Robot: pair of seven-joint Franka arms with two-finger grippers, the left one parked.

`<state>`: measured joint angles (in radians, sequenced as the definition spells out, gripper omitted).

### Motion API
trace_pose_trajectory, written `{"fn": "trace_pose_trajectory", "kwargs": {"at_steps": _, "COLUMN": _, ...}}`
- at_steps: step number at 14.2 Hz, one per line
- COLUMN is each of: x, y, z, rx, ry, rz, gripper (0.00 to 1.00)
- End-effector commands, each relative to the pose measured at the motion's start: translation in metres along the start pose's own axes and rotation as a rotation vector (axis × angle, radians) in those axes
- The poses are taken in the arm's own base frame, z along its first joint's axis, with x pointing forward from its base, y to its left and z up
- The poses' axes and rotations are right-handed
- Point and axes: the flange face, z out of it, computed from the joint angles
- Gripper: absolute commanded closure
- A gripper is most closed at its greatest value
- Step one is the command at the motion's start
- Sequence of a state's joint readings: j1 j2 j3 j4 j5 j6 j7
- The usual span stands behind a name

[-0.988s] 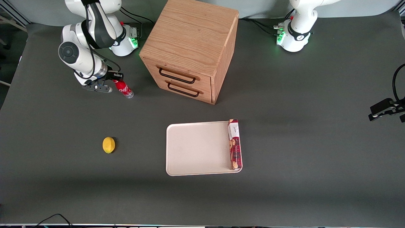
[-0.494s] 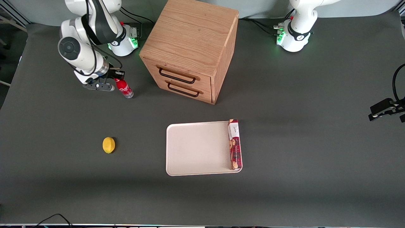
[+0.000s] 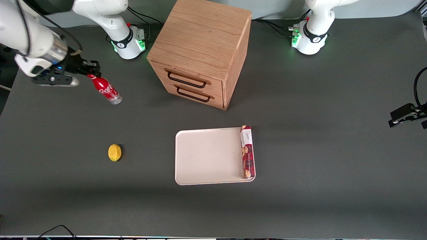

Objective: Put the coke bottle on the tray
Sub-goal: 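Lift the bottle and carry it over the white tray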

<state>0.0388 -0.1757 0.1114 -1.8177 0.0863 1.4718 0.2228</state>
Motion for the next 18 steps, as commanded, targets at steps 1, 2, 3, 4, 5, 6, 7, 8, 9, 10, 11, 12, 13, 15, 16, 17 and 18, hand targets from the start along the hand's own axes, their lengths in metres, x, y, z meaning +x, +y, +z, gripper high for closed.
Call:
{"fn": "trace_pose_trajectory", "kwargs": {"at_steps": 1, "x": 0.074, "y": -0.034, "z": -0.036, "rx": 0.032, "ry": -0.037, "rz": -0.06, "gripper": 1.0}}
{"fn": "trace_pose_trajectory", "kwargs": {"at_steps": 2, "x": 0.091, "y": -0.053, "z": -0.033, "rx": 0.039, "ry": -0.048, "rz": -0.065, "gripper": 1.0}}
{"fn": "trace_pose_trajectory", "kwargs": {"at_steps": 3, "x": 0.105, "y": -0.072, "z": -0.022, "rx": 0.046, "ry": -0.065, "rz": -0.05, "gripper": 1.0}}
{"fn": "trace_pose_trajectory", "kwargs": {"at_steps": 4, "x": 0.121, "y": -0.092, "z": -0.006, "rx": 0.057, "ry": -0.083, "rz": -0.04, "gripper": 1.0}}
{"fn": "trace_pose_trajectory", "kwargs": {"at_steps": 5, "x": 0.136, "y": -0.112, "z": 0.009, "rx": 0.068, "ry": -0.097, "rz": -0.026, "gripper": 1.0}}
{"fn": "trace_pose_trajectory", "kwargs": {"at_steps": 6, "x": 0.153, "y": -0.131, "z": 0.028, "rx": 0.076, "ry": -0.109, "rz": 0.028, "gripper": 1.0}}
{"fn": "trace_pose_trajectory", "kwargs": {"at_steps": 7, "x": 0.166, "y": -0.146, "z": 0.046, "rx": 0.086, "ry": -0.112, "rz": 0.073, "gripper": 1.0}}
{"fn": "trace_pose_trajectory", "kwargs": {"at_steps": 8, "x": 0.174, "y": -0.163, "z": 0.063, "rx": 0.096, "ry": -0.099, "rz": 0.091, "gripper": 1.0}}
{"fn": "trace_pose_trajectory", "kwargs": {"at_steps": 9, "x": 0.184, "y": -0.172, "z": 0.082, "rx": 0.087, "ry": -0.094, "rz": 0.114, "gripper": 1.0}}
{"fn": "trace_pose_trajectory", "kwargs": {"at_steps": 10, "x": 0.187, "y": -0.187, "z": 0.099, "rx": 0.091, "ry": -0.101, "rz": 0.12, "gripper": 1.0}}
{"fn": "trace_pose_trajectory", "kwargs": {"at_steps": 11, "x": 0.192, "y": -0.201, "z": 0.116, "rx": 0.103, "ry": -0.098, "rz": 0.138, "gripper": 1.0}}
{"fn": "trace_pose_trajectory", "kwargs": {"at_steps": 12, "x": 0.201, "y": -0.211, "z": 0.135, "rx": 0.096, "ry": -0.079, "rz": 0.162, "gripper": 1.0}}
{"fn": "trace_pose_trajectory", "kwargs": {"at_steps": 13, "x": 0.2, "y": -0.232, "z": 0.152, "rx": 0.082, "ry": -0.056, "rz": 0.151, "gripper": 1.0}}
{"fn": "trace_pose_trajectory", "kwargs": {"at_steps": 15, "x": 0.21, "y": -0.244, "z": 0.18, "rx": 0.065, "ry": -0.015, "rz": 0.182, "gripper": 1.0}}
{"fn": "trace_pose_trajectory", "kwargs": {"at_steps": 16, "x": 0.209, "y": -0.251, "z": 0.191, "rx": 0.053, "ry": -0.004, "rz": 0.171, "gripper": 1.0}}
{"fn": "trace_pose_trajectory", "kwargs": {"at_steps": 17, "x": 0.21, "y": -0.254, "z": 0.204, "rx": 0.058, "ry": 0.002, "rz": 0.169, "gripper": 1.0}}
{"fn": "trace_pose_trajectory", "kwargs": {"at_steps": 18, "x": 0.214, "y": -0.256, "z": 0.216, "rx": 0.069, "ry": 0.011, "rz": 0.175, "gripper": 1.0}}
